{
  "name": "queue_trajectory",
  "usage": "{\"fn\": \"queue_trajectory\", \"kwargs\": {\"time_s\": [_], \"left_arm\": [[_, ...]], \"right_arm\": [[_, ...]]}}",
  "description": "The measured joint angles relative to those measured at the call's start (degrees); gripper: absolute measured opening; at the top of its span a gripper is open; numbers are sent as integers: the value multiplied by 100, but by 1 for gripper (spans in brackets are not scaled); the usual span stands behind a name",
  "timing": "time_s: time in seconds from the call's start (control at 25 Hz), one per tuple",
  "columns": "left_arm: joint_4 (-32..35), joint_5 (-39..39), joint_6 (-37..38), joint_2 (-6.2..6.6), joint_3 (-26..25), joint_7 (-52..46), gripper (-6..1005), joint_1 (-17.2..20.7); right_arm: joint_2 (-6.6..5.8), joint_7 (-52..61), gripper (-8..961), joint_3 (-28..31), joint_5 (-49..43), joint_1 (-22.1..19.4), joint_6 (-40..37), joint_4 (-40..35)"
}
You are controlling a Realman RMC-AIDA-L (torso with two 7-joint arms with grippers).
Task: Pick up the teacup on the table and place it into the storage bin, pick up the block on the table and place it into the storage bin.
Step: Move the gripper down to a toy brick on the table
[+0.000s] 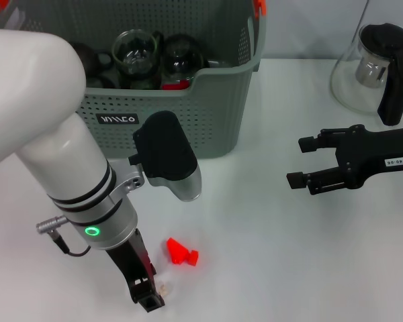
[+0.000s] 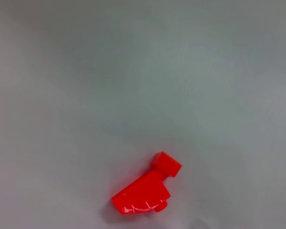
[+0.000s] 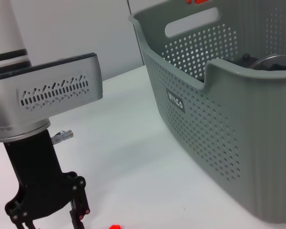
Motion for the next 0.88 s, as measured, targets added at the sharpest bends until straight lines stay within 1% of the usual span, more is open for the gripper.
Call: {"fn": "queue_trajectory", "kwargs": {"time_s": [0.88], "left_arm": [[-34,-38,-46,-8,56,-38,453,3]], "right_arm": [[0,-21,927,71,-21,-9,-10,0]]}}
